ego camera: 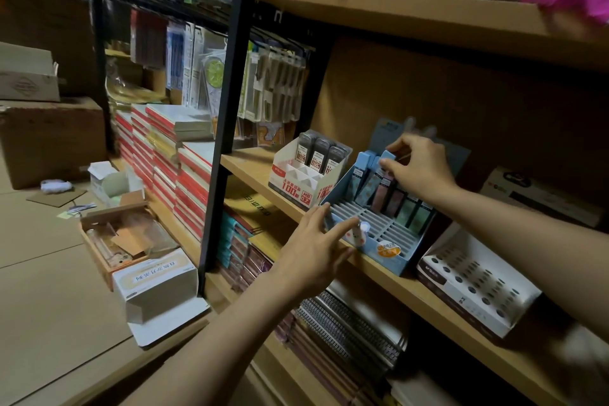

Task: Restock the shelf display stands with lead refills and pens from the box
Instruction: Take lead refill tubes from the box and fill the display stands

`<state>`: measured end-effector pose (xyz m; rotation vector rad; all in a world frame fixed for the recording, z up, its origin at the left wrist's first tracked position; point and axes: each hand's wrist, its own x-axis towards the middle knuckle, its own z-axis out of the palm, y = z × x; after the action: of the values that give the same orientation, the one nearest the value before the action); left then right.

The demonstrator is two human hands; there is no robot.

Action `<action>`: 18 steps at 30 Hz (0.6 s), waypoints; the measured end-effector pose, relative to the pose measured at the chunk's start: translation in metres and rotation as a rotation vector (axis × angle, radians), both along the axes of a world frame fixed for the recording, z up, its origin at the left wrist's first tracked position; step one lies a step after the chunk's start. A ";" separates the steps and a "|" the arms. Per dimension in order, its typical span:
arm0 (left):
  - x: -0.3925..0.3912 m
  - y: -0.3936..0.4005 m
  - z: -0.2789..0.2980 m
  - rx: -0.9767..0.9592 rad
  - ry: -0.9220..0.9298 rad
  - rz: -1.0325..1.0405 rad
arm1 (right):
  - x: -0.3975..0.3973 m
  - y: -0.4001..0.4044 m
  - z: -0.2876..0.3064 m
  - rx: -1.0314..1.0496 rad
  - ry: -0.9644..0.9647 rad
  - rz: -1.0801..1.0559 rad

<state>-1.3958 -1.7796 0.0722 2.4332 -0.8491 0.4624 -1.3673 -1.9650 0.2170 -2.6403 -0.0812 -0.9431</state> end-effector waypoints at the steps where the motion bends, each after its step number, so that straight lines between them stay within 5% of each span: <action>1: 0.000 0.000 0.000 -0.004 0.003 -0.004 | 0.000 -0.001 0.000 -0.001 -0.001 0.003; 18: 0.000 -0.002 0.000 -0.057 0.024 -0.008 | 0.008 0.002 -0.003 -0.099 -0.004 -0.001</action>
<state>-1.3956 -1.7819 0.0725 2.3772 -0.8245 0.4472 -1.3596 -1.9630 0.2138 -2.7288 -0.1310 -0.9678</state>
